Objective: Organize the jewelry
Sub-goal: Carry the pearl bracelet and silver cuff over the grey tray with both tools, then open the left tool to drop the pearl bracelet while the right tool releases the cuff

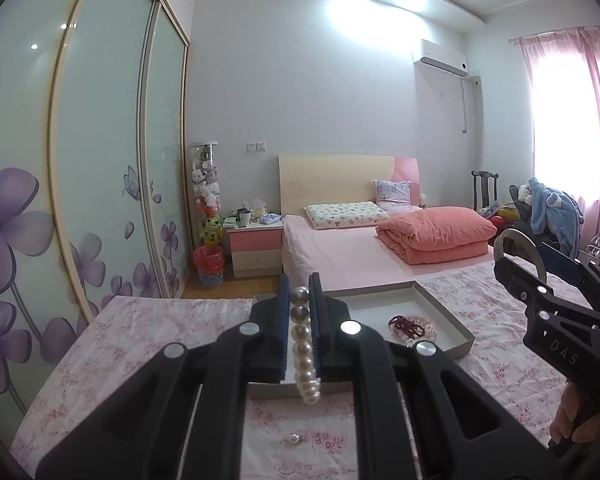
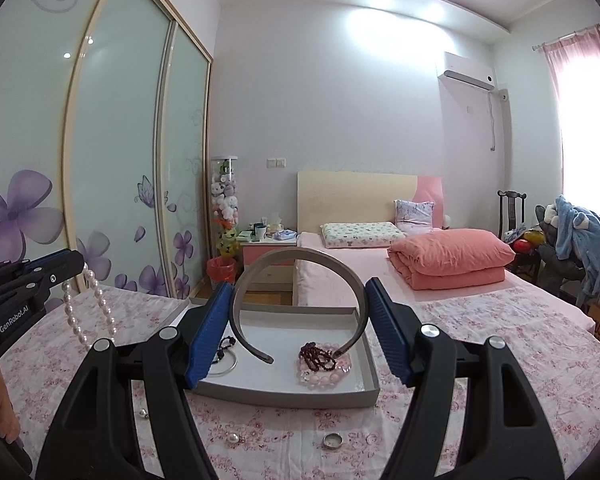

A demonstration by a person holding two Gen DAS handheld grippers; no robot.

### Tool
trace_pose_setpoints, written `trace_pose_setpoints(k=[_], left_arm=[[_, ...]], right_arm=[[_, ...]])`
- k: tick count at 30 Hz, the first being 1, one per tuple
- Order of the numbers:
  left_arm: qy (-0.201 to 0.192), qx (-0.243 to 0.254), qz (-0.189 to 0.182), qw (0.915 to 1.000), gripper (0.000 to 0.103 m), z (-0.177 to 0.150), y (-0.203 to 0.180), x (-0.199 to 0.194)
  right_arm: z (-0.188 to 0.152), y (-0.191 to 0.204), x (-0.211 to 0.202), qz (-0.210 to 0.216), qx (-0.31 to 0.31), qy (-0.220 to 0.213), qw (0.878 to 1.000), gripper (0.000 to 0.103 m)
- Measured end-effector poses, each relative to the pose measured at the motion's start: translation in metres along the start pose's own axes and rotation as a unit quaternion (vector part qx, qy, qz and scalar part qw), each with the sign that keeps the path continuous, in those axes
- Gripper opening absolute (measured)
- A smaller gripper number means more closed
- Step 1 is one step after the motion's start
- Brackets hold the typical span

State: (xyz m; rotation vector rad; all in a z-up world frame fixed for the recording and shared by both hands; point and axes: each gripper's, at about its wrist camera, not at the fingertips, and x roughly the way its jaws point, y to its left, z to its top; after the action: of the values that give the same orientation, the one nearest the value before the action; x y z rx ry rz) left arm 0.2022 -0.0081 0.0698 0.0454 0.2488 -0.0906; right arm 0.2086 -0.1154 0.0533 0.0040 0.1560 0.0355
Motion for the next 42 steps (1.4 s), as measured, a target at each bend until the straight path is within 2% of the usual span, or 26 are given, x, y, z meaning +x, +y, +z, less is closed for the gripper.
trace_pose_setpoints(k=[10,28,33,42], left_arm=[[-0.012,-0.005,0.015,0.9998,0.01,0.016,0.003,0.015],[0.023,-0.013,0.048,0.9985,0.01,0.01,-0.005,0.086],[0.035,-0.016,0.044,0.9983,0.01,0.009,-0.01,0.117],[0.098,-0.03,0.018,0.9946,0.011,-0.013,-0.016,0.181]], right_arm=[[0.016,0.002,0.015,-0.011,0.001,-0.021,1.0,0.068],[0.005,0.002,0.084,-0.034,0.012,0.032,0.999,0.068],[-0.008,0.005,0.117,-0.043,0.002,0.063,0.997,0.068],[-0.038,0.005,0.175,-0.027,0.012,0.165,0.986,0.068]])
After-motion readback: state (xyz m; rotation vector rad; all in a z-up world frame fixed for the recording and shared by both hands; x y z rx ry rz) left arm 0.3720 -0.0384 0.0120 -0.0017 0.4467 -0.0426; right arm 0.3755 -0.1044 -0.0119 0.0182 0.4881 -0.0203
